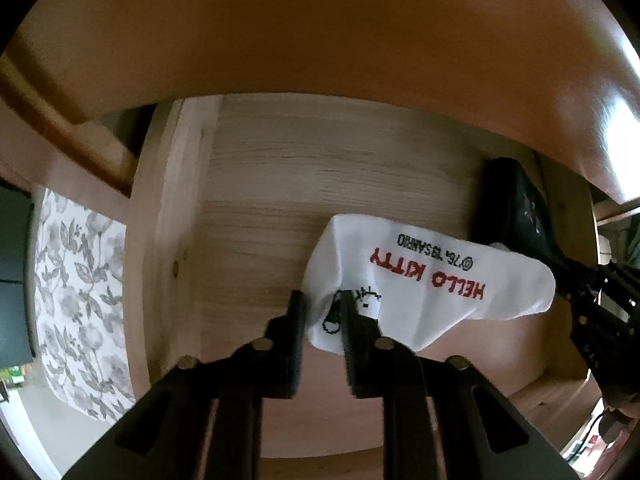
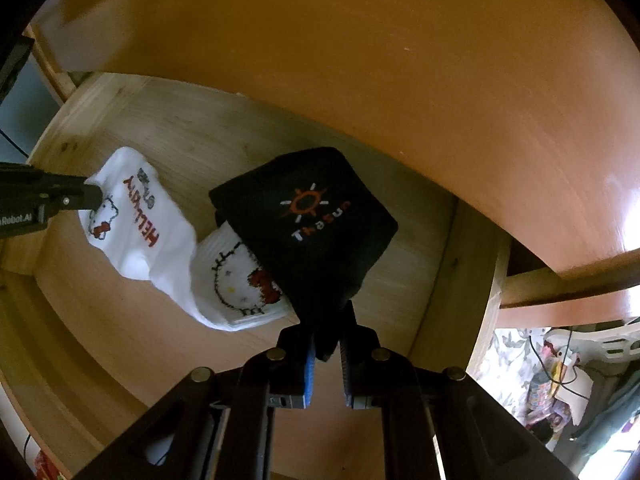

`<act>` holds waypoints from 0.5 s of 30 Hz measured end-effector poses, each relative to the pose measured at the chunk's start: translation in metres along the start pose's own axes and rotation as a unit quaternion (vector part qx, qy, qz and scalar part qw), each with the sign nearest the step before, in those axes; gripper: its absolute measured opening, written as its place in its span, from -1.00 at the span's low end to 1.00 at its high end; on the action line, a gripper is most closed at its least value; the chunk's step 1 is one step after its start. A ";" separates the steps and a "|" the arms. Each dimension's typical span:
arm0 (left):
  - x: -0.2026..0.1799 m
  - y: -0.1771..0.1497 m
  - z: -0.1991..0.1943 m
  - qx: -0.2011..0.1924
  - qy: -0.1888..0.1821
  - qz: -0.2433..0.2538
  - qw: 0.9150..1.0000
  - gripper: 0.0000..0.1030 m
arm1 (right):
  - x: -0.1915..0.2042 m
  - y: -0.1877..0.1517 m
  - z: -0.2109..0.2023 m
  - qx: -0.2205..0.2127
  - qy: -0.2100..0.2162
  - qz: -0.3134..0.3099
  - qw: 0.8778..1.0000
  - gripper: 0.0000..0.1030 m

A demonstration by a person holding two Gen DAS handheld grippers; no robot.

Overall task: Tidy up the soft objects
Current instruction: 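Grasp the black cloth with the right tool while the left tool holds the sock, then lift the black cloth out of the drawer with the right tool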

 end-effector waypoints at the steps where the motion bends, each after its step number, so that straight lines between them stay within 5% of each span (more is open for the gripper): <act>1: -0.005 -0.004 -0.003 -0.001 0.000 -0.001 1.000 -0.85 | -0.001 0.000 -0.003 0.000 0.000 0.001 1.000 -0.78; 15: 0.009 -0.012 -0.038 -0.042 -0.001 -0.008 0.999 -0.93 | -0.002 -0.010 -0.035 -0.014 -0.023 0.006 1.000 -0.82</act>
Point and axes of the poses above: each gripper's, at about its wrist camera, not at the fingertips, and z roughly the way its jaws point, x to its left, y to its top, the point moved 6 cm from there along z, roughly the way its jaws point, and after that the axes turned 15 degrees about -z, right-handed, at the moved point
